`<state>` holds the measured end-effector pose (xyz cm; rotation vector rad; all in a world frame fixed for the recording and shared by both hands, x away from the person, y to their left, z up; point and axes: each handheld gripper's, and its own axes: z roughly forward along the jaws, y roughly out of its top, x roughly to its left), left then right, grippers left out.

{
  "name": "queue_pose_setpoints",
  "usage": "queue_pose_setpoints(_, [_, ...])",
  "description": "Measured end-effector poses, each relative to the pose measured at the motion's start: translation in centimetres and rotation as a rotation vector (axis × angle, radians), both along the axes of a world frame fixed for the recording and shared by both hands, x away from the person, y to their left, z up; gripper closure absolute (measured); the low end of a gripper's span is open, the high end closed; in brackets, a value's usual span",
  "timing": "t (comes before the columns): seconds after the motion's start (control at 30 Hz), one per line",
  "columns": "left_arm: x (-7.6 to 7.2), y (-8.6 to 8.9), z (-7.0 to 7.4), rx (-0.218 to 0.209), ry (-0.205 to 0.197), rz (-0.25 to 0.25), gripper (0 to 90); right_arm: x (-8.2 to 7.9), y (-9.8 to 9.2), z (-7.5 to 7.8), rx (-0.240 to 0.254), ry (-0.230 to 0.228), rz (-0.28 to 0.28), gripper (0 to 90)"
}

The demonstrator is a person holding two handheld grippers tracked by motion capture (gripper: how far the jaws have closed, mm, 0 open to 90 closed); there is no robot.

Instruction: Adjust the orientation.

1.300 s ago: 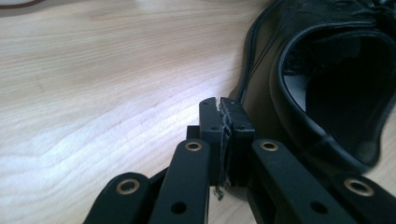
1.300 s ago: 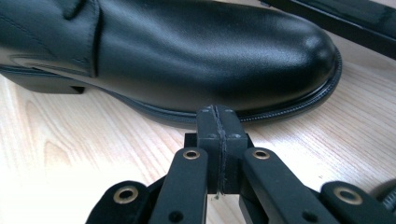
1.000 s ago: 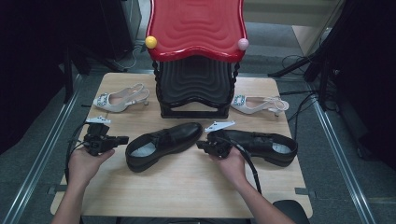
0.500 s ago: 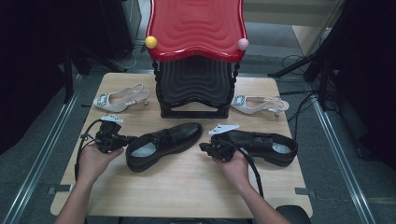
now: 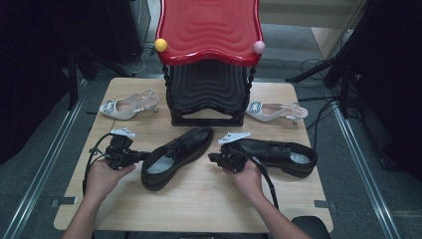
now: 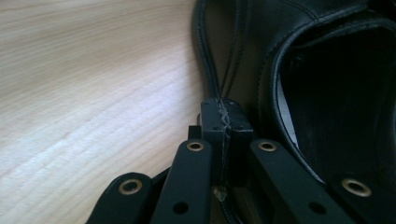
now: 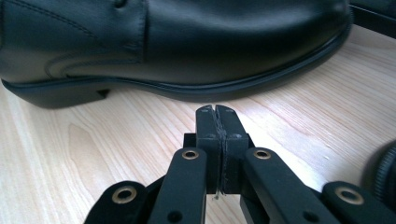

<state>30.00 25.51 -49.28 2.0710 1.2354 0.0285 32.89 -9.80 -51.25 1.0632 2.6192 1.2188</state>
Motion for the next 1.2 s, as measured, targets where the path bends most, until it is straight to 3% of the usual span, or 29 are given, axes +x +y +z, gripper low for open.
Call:
queue_pose_setpoints(0.3, [-1.2, -1.4, 0.0, -0.049, 0.016, -0.047, 89.2, 0.0, 1.0, 0.1, 0.013, 0.003, 0.043, 89.8])
queue_pose_setpoints(0.67, [-2.2, -3.4, 0.0, -0.041, 0.000, -0.070, 89.2, 0.1, 2.5, 0.0, 0.024, 0.022, 0.085, 90.0])
queue_pose_setpoints(1.07, [-2.4, -5.6, -0.3, -0.052, 0.002, -0.110, 89.4, 0.4, 2.0, 0.2, 0.009, 0.023, 0.053, 90.0])
queue_pose_setpoints(1.2, [-2.3, -5.4, -0.3, -0.047, -0.001, -0.109, 86.4, 0.5, 1.8, 0.2, 0.013, 0.028, 0.056, 90.0])
